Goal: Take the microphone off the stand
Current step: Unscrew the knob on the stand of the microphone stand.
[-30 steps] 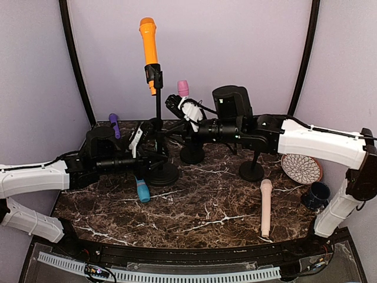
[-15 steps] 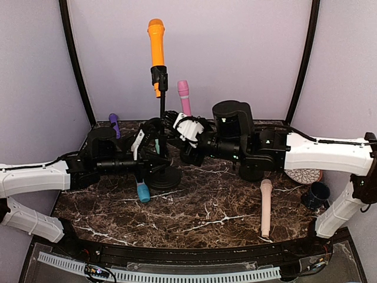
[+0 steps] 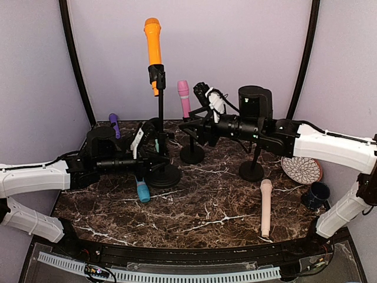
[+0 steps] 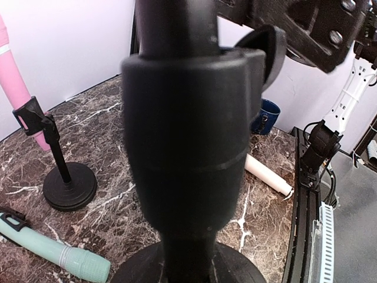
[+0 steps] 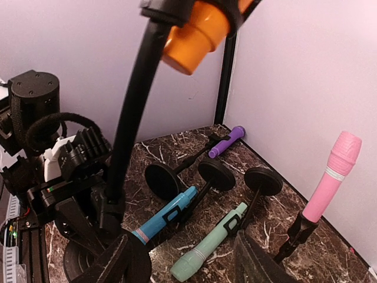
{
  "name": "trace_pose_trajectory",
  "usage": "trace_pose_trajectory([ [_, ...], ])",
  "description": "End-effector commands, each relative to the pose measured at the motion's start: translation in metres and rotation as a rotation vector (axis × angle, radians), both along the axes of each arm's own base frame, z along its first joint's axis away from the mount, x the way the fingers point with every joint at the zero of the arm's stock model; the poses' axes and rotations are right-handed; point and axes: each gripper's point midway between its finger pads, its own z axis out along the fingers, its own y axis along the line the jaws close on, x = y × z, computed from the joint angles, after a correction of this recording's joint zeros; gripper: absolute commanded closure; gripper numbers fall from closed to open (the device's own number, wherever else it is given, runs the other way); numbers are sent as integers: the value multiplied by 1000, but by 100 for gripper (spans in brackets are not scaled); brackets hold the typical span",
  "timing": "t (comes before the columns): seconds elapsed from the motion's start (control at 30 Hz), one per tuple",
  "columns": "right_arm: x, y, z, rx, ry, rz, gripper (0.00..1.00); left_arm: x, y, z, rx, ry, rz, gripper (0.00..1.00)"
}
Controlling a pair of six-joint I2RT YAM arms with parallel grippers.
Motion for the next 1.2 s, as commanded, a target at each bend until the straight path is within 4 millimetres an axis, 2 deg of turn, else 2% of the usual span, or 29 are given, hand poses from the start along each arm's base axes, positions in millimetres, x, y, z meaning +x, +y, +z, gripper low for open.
trace_pose_trajectory([
  [0.0, -12, 2, 18, 121, 115, 126, 43, 0, -3, 69, -153, -177, -16, 100],
  [0.17, -19, 14, 12, 89, 157, 199, 48, 2, -3, 68, -149, -175, -13, 100],
  [0.33, -25, 16, 23, 126, 177, 229, 47, 3, -4, 66, -141, -169, -8, 100],
  [0.47, -19, 20, 37, 197, 258, 203, 51, 4, -4, 65, -137, -168, -6, 100],
  [0.63, -1, 30, 31, 204, 402, 117, 54, 4, -4, 64, -135, -167, -5, 100],
  [0.73, 4, 32, 27, 213, 477, 84, 49, 5, -3, 65, -133, -172, 3, 100],
  [0.87, 1, 34, 17, 247, 609, 82, 27, 12, 4, 66, -125, -185, 60, 100],
  [0.9, -2, 35, 14, 263, 640, 99, 25, 15, 8, 67, -123, -193, 91, 100],
  [1.03, -9, 44, 7, 321, 750, 161, 27, 24, 21, 68, -114, -222, 181, 100],
  [1.17, -10, 51, 13, 376, 794, 203, 30, 25, 28, 68, -119, -249, 217, 100],
])
